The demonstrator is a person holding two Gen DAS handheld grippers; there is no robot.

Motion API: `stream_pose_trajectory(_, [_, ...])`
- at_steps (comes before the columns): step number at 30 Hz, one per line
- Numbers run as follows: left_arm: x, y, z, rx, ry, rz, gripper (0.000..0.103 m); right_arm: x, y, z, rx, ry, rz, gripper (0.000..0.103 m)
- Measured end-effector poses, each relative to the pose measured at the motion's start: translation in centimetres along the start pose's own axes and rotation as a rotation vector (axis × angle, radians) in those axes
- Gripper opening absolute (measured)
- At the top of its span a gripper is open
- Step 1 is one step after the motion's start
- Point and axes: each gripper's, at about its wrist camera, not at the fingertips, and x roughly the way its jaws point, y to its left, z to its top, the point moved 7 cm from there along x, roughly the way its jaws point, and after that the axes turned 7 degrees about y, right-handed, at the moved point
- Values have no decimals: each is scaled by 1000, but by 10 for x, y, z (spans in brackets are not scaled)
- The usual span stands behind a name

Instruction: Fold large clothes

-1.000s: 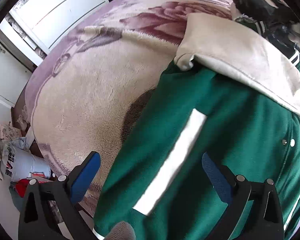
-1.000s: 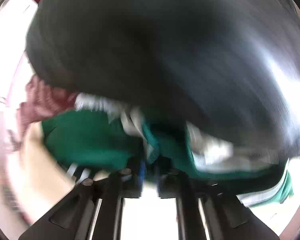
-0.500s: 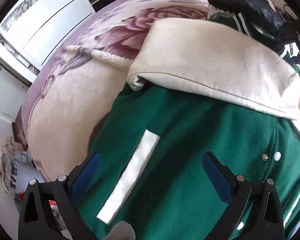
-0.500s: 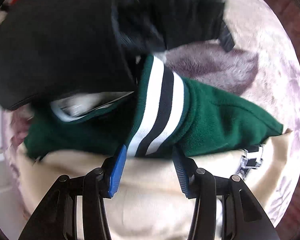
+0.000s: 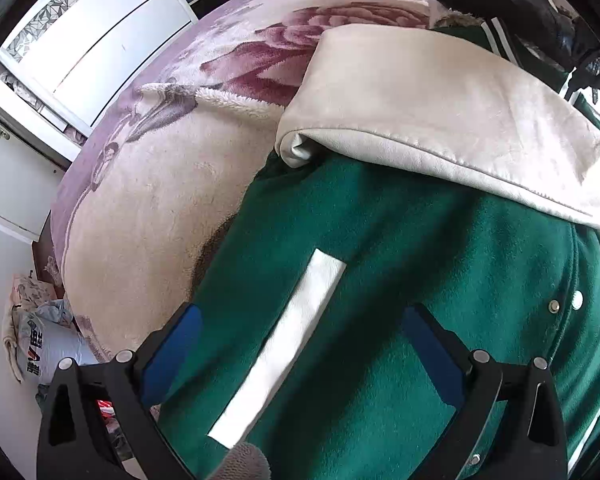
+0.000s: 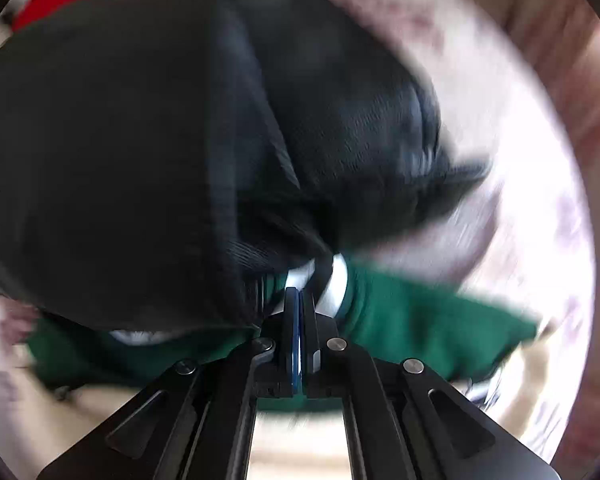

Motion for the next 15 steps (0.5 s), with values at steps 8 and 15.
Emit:
stream_pose_trajectory(8, [-48,-19,-2,27,-43,-150,103,-68,-104,-128,-53,149,166,71])
stream_pose_trajectory(15, [-92,-64,-34,178,-66,-229,103,-70,-237,-298,86,296,148,71])
